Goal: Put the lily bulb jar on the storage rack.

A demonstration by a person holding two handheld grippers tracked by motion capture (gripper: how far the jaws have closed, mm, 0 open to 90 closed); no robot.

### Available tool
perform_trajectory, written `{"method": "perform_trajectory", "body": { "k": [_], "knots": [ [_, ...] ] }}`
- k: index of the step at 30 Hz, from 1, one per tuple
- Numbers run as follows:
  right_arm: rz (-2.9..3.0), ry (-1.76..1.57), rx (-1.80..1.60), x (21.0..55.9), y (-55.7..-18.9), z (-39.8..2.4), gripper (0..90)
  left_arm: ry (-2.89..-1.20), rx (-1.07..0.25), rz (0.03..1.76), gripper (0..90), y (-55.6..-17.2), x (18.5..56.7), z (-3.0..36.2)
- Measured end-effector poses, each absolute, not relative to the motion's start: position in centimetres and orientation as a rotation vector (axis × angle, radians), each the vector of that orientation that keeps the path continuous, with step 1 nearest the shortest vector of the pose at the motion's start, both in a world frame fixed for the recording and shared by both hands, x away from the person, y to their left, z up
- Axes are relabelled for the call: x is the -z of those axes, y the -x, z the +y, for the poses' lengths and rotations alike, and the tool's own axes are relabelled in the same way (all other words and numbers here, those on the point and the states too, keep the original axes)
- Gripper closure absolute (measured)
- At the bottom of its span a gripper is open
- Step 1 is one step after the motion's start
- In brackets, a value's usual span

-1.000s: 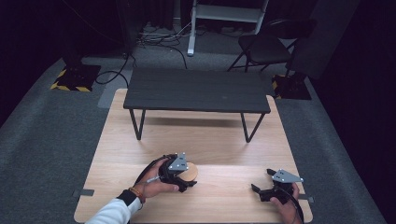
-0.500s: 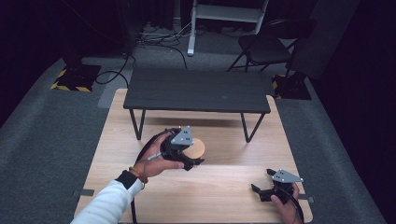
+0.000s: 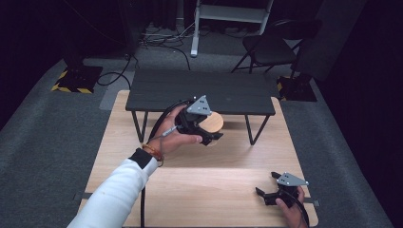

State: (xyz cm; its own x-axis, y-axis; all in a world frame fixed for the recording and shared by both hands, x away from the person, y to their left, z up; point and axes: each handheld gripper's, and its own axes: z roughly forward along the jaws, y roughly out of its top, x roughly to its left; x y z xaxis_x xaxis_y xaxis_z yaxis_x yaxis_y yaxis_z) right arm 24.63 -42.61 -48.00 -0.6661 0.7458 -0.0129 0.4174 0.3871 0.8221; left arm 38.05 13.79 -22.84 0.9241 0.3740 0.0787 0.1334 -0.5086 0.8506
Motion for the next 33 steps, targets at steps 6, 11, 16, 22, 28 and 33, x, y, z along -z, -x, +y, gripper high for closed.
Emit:
{"method": "perform_trajectory", "body": {
  "k": [6,11,16,22,28,33],
  "knots": [
    [2.27,-1.007,-1.181,48.0,-24.6,-42.6,0.0,-2.068,-0.35,0.395,25.5,-39.5,21.3,12.9],
    [2.272,-1.005,-1.182,48.0,-24.7,-42.6,0.0,-2.076,-0.387,0.453,25.5,-41.2,20.8,11.8],
    [2.274,-1.002,-1.183,48.0,-24.7,-42.7,0.0,-2.091,-0.4,0.489,25.5,-43.3,20.5,10.8],
    [2.275,-0.999,-1.184,48.0,-24.7,-42.7,0.0,-2.073,-0.414,0.521,25.4,-45.5,20.6,9.8],
    [2.279,-0.995,-1.185,48.0,-24.7,-42.7,0.0,-2.062,-0.411,0.578,25.4,-47.4,21.5,9.1],
    [2.28,-0.994,-1.186,48.0,-24.7,-42.7,0.0,-2.049,-0.404,0.634,25.4,-48.6,22.6,8.6]
  ]
}}
